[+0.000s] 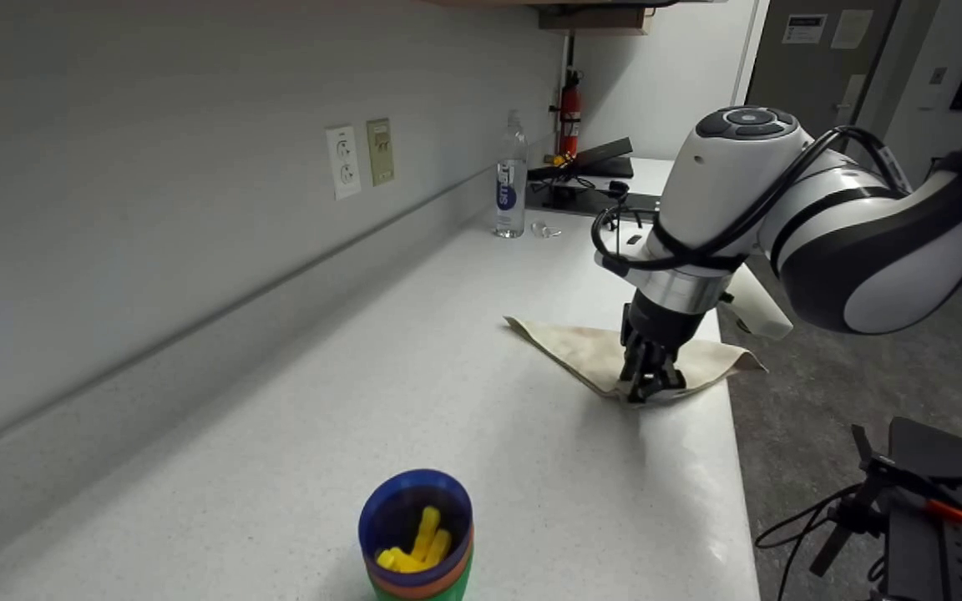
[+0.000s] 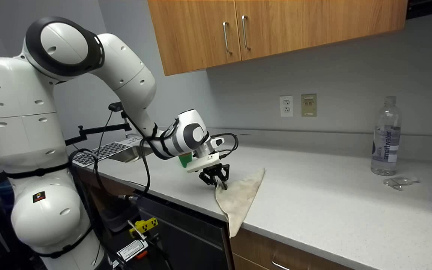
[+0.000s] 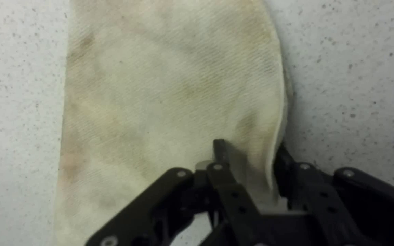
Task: Unfold the towel
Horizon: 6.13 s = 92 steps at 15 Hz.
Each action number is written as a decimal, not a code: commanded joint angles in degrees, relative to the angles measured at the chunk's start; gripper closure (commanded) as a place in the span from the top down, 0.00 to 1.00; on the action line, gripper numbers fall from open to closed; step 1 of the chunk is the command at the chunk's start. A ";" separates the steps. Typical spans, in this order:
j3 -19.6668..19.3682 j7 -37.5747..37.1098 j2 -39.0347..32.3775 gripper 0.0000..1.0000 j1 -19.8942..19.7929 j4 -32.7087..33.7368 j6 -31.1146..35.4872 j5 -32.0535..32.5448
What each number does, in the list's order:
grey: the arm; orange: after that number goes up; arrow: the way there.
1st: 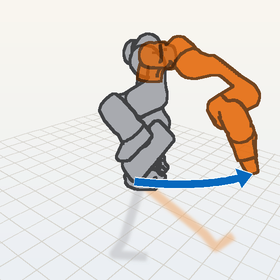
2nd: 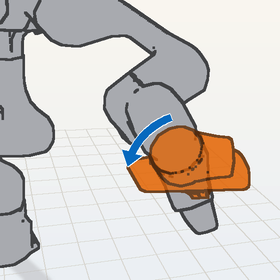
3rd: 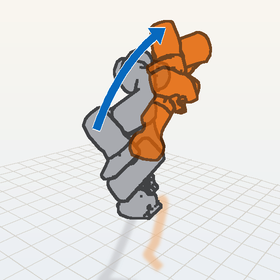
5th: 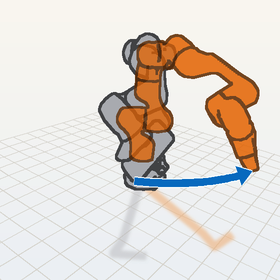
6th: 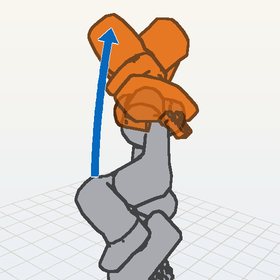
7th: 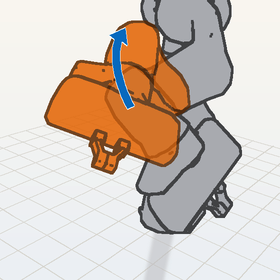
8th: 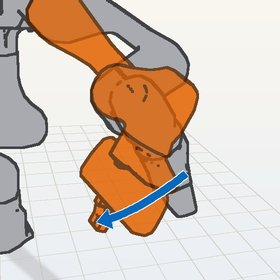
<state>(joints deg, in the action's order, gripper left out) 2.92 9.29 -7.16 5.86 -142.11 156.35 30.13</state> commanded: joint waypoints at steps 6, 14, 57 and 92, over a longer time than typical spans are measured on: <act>-1.00 -2.57 -1.86 0.01 0.57 2.42 -2.47 1.63; 2.59 8.06 1.68 0.01 -0.32 2.18 -13.06 -8.31; -3.29 -24.19 -0.94 0.00 -1.75 15.84 -24.99 36.32; -1.95 -12.45 13.28 1.00 -5.24 4.09 -10.91 23.27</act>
<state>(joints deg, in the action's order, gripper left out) 1.51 -10.25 -1.76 1.43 -131.85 140.11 56.99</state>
